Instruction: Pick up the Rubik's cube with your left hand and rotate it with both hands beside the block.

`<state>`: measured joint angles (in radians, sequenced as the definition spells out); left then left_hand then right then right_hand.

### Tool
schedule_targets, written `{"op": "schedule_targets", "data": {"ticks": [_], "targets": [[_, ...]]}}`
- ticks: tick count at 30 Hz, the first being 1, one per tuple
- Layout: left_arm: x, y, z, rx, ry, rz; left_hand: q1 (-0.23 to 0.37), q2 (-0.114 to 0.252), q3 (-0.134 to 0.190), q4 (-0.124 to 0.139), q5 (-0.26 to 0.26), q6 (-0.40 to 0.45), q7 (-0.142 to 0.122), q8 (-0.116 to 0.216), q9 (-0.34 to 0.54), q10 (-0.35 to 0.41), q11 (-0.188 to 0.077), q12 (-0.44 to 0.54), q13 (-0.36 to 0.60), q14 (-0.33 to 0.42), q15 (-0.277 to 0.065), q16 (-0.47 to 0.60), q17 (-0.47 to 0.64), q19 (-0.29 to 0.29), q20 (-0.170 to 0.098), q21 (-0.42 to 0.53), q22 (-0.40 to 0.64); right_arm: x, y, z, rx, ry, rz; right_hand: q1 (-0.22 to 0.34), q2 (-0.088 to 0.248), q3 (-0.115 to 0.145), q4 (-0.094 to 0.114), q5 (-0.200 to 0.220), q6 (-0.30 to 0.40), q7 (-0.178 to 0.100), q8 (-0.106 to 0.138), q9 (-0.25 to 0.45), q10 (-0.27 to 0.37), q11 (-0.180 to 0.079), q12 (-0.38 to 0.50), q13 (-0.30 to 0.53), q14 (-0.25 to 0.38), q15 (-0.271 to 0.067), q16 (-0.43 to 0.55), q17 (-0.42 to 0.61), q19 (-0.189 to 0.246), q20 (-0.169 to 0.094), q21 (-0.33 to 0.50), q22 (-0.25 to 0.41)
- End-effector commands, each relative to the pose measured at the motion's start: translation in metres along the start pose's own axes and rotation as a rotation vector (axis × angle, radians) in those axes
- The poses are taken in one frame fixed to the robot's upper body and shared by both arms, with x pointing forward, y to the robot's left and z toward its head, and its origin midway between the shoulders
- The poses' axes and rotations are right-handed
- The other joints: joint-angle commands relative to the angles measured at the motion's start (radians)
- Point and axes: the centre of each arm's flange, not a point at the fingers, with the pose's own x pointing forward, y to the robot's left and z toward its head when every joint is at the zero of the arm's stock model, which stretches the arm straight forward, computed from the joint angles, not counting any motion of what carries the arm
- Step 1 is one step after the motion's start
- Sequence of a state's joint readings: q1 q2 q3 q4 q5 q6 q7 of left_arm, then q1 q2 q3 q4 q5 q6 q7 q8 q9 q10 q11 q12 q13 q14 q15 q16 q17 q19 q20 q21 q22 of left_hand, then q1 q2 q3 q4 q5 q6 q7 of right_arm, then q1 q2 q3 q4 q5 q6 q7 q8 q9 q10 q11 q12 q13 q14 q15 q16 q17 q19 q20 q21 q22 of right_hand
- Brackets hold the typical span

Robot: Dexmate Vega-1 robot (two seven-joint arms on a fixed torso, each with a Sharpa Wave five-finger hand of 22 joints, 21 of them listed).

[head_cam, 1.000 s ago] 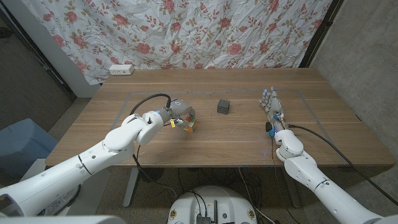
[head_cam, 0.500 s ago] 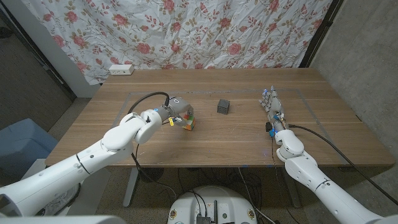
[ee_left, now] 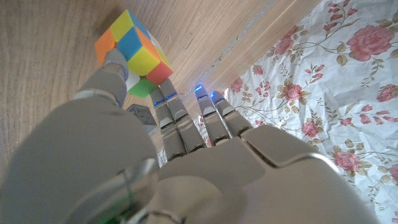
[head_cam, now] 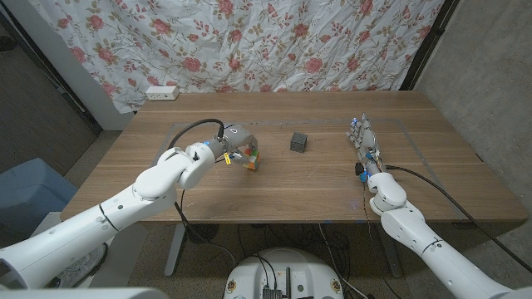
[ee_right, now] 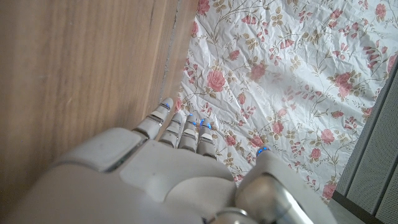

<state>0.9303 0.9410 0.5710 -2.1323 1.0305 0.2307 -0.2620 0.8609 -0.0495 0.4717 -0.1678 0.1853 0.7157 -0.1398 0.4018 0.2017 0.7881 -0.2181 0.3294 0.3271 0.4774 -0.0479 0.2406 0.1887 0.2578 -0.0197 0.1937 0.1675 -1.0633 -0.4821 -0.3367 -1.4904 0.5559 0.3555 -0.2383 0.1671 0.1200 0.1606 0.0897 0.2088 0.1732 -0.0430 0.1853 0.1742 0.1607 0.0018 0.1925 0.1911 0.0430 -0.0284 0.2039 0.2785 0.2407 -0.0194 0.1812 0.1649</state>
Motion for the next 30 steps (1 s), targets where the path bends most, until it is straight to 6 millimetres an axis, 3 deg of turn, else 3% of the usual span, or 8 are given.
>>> {"op": "schedule_targets", "data": {"ticks": [1, 15, 30], "targets": [[-0.003, 0.007, -0.004, -0.047, 0.020, 0.027, 0.005, 0.013, -0.008, 0.001, 0.006, 0.034, 0.008, 0.014, 0.006, 0.023, -0.006, 0.005, 0.007, 0.010, -0.148, 0.004, 0.002, 0.011, 0.001, 0.003, 0.004, -0.001, 0.001, 0.002, -0.004, -0.004, 0.006, 0.002, 0.007, 0.008, 0.002, 0.005, 0.008, -0.002, 0.004, 0.003, 0.005, 0.004, 0.003, -0.001, 0.000, 0.009, 0.006, 0.000, 0.005, 0.006, 0.006, 0.002], [-0.010, 0.010, -0.011, -0.161, 0.068, 0.064, 0.002, 0.018, -0.017, 0.002, 0.006, 0.048, 0.011, 0.017, 0.006, 0.042, -0.005, 0.008, 0.012, 0.021, -0.148, 0.008, 0.004, 0.014, 0.003, 0.002, 0.004, -0.002, 0.003, 0.005, -0.013, -0.008, 0.021, -0.002, 0.006, 0.011, 0.001, 0.005, 0.007, -0.004, 0.003, 0.003, 0.005, 0.004, 0.003, -0.001, -0.002, 0.010, 0.006, -0.002, 0.004, 0.006, 0.006, 0.002], [-0.015, 0.000, -0.013, -0.347, 0.119, 0.123, 0.005, 0.029, -0.028, 0.000, 0.008, 0.067, 0.042, 0.020, 0.005, 0.071, -0.005, 0.012, 0.019, 0.048, -0.150, 0.020, 0.006, 0.034, 0.003, 0.006, 0.004, -0.004, 0.006, 0.009, -0.022, -0.012, 0.031, -0.006, 0.005, 0.014, 0.000, 0.005, 0.008, -0.004, 0.003, 0.003, 0.005, 0.003, 0.003, -0.001, -0.002, 0.012, 0.006, -0.004, 0.004, 0.008, 0.006, 0.002]]}}
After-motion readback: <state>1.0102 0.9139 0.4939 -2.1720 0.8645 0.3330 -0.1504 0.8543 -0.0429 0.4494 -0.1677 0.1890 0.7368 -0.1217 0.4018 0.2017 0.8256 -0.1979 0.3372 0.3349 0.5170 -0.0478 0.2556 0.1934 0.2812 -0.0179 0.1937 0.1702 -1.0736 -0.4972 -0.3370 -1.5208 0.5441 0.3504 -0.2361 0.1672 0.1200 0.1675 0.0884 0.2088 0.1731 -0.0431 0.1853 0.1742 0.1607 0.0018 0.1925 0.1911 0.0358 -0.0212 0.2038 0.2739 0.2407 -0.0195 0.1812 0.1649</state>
